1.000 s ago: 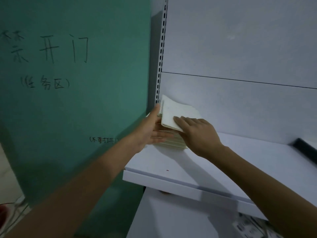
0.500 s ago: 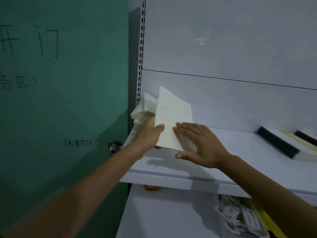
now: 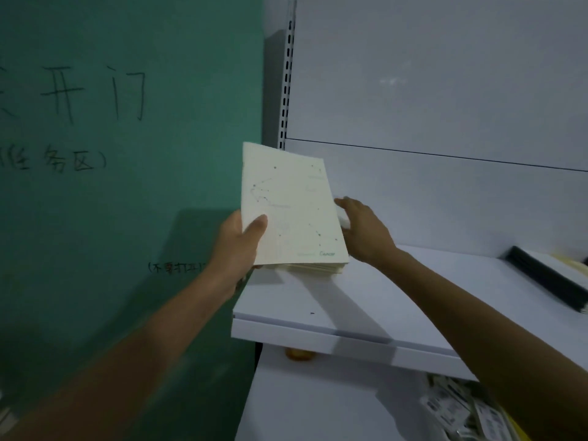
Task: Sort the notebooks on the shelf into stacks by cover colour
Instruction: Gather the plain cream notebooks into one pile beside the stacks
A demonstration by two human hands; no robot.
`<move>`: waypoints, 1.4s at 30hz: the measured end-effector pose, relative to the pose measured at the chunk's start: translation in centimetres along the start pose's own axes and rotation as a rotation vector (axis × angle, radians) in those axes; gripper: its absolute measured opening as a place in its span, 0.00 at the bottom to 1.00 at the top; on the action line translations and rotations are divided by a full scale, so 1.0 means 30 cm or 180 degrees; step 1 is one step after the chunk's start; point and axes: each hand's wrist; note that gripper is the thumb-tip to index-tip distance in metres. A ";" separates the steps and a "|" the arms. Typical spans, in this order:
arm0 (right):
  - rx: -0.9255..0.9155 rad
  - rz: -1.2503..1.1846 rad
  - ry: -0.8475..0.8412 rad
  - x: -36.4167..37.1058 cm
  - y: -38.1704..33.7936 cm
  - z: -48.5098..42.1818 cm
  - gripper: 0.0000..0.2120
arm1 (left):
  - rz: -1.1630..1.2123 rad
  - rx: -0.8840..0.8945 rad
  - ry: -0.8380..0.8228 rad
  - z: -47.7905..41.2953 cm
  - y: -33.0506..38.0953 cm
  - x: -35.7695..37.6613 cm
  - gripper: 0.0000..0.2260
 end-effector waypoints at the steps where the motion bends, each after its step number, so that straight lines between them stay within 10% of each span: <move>1: -0.0158 0.0171 -0.0358 0.020 -0.017 -0.020 0.35 | -0.0054 -0.0013 0.0057 0.004 -0.005 -0.026 0.07; 4: -0.0450 0.0710 -0.0740 0.071 -0.050 -0.037 0.39 | -0.0104 -0.0049 0.0219 0.020 -0.020 -0.102 0.08; 11: -0.0697 0.1140 0.0191 -0.005 -0.032 0.029 0.17 | 0.0078 -0.0289 0.0491 0.009 -0.024 -0.185 0.11; 17: -0.0002 -0.0771 0.1101 -0.108 0.018 0.015 0.13 | 0.0146 -0.0374 0.0351 -0.006 -0.006 -0.116 0.11; 22: -0.0470 -0.0445 0.1702 -0.199 -0.044 0.067 0.16 | 0.0147 -0.0317 -0.0057 0.007 0.008 0.006 0.12; 29: -0.1015 -0.0177 0.0549 -0.105 -0.096 0.262 0.28 | 0.0538 -0.0094 -0.0584 0.058 0.031 0.183 0.21; 33: -0.1155 -0.0205 0.0923 -0.110 -0.045 0.313 0.24 | 0.0625 0.0027 -0.0843 0.078 0.032 0.223 0.26; 38: -0.1483 0.0290 0.1323 -0.162 0.044 0.347 0.23 | 0.0549 0.0242 -0.1201 0.106 0.057 0.290 0.05; 42: -0.1451 0.0496 0.1171 -0.191 0.131 0.386 0.31 | 0.0615 0.0550 -0.1415 0.126 0.076 0.368 0.15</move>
Point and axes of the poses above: each hand's wrist, its own z-axis away from the middle knuckle, its own x-axis out of the palm, y = z × x, and after that the axes turned 4 degrees about y, right-handed
